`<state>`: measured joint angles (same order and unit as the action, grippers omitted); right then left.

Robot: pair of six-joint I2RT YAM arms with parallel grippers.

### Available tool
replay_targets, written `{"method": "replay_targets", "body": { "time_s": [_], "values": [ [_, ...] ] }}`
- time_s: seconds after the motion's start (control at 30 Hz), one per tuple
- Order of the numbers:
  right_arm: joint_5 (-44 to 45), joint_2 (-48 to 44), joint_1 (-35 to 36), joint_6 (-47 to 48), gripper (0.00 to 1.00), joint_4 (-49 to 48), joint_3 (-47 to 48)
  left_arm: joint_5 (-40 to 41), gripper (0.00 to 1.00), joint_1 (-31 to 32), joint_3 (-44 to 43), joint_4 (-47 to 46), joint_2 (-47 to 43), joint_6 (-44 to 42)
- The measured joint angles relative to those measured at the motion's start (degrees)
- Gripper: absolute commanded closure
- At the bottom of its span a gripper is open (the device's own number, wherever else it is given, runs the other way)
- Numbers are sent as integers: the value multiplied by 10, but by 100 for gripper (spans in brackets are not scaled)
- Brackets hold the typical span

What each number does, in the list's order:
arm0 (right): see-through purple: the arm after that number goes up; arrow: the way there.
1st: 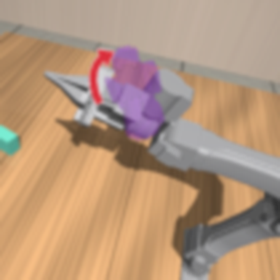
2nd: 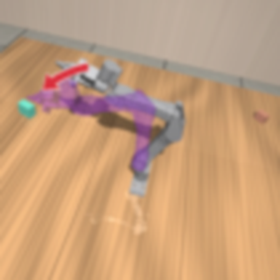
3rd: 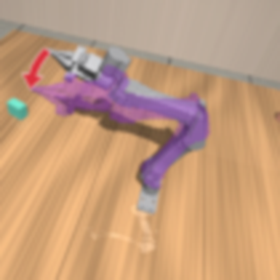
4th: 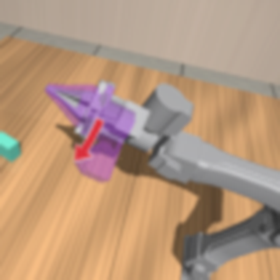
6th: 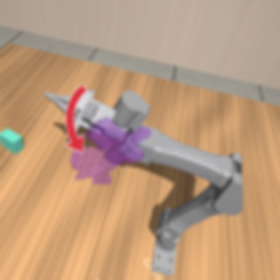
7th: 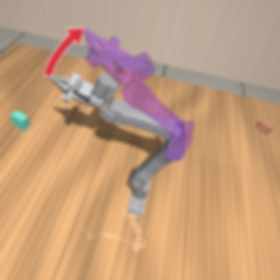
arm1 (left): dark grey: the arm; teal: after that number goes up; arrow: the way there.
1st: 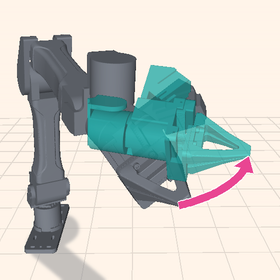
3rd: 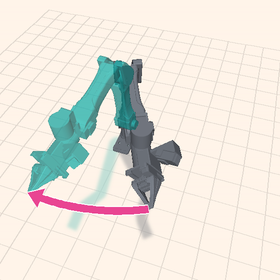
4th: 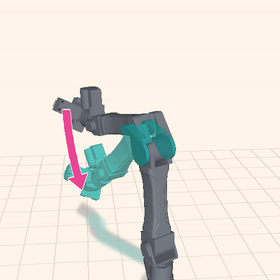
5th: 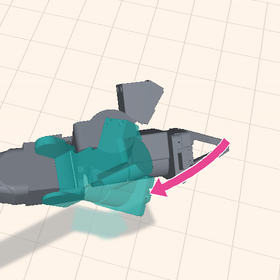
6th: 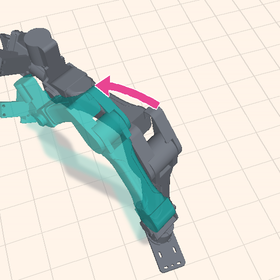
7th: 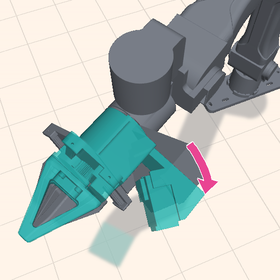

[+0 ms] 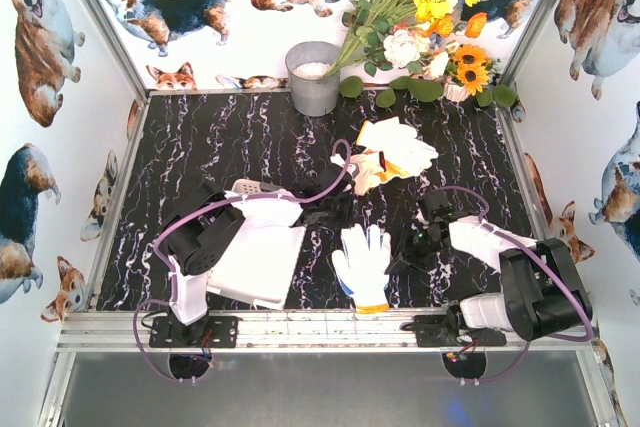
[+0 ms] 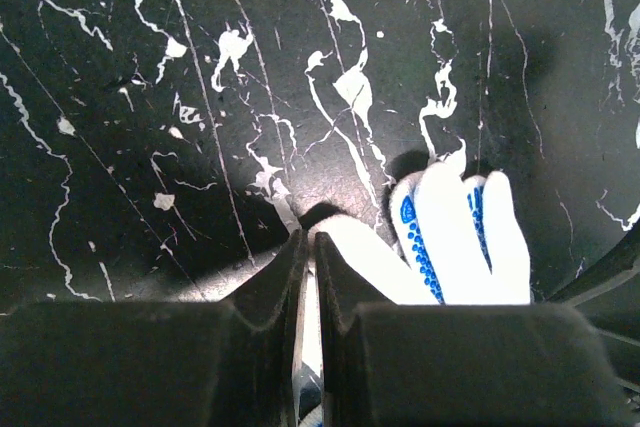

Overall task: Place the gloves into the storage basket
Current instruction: Pair the glove with the glove.

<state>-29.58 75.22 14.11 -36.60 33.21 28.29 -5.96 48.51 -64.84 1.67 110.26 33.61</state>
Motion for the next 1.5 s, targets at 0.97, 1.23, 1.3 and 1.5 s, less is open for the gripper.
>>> {"method": "replay_targets", "body": {
  "time_s": [0.97, 1.23, 1.3, 1.5],
  "values": [
    [-72, -128, 41, 4, 47, 75, -67, -18, 79, 144, 7, 88, -75, 20],
    [-100, -94, 62, -28, 50, 22, -86, -29, 81, 144, 64, 41, -56, 58],
    [-113, -82, 68, -37, 50, 7, -91, -31, 81, 144, 71, 24, -56, 65],
    [-134, -57, 80, -56, 57, -37, -99, -34, 80, 144, 92, -21, -56, 78]
  ]
}}
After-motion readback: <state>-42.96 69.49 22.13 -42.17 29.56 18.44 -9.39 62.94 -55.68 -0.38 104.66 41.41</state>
